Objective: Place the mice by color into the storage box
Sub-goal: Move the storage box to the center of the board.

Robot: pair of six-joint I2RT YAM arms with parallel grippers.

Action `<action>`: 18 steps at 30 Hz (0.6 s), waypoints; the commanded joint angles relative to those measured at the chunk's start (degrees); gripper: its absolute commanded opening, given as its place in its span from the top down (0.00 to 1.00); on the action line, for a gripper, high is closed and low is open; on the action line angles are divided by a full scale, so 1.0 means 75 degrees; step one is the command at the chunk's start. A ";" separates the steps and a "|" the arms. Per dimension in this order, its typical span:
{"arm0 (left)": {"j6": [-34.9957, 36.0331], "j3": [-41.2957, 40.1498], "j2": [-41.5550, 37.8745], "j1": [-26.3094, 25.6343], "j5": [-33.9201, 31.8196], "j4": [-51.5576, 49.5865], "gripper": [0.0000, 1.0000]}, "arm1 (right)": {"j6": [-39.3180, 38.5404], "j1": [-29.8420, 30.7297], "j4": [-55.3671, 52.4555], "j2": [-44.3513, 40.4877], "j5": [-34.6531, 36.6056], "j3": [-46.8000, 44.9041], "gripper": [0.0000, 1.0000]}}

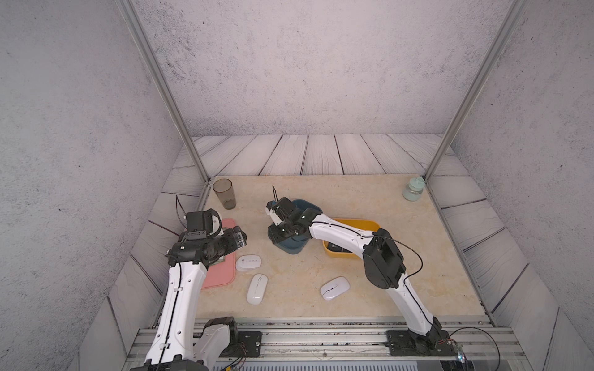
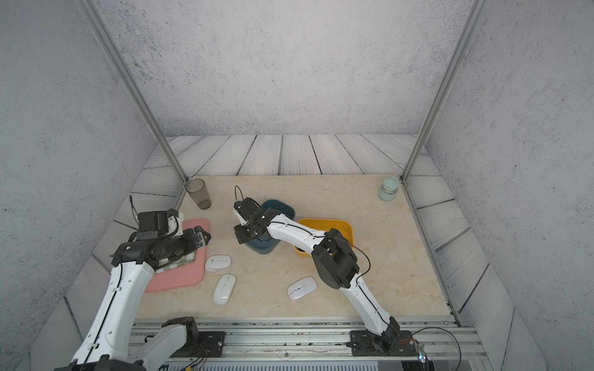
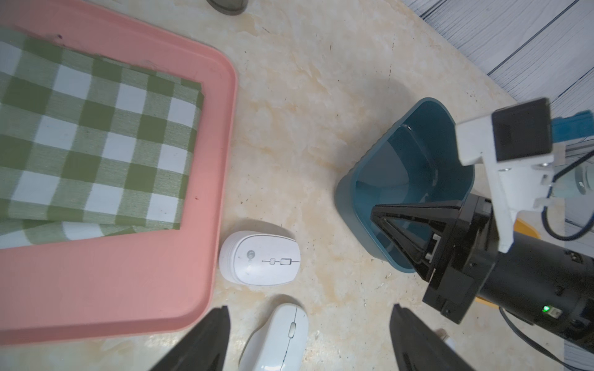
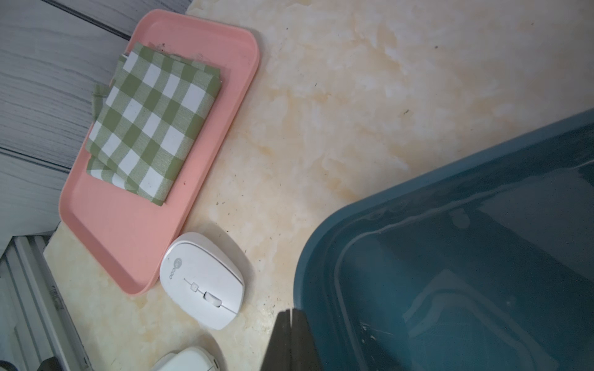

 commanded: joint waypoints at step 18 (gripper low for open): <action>-0.2910 0.0417 0.2654 -0.3189 0.0600 0.3479 0.35 | -0.0384 -0.2491 -0.1043 -0.5751 0.0569 -0.4634 0.60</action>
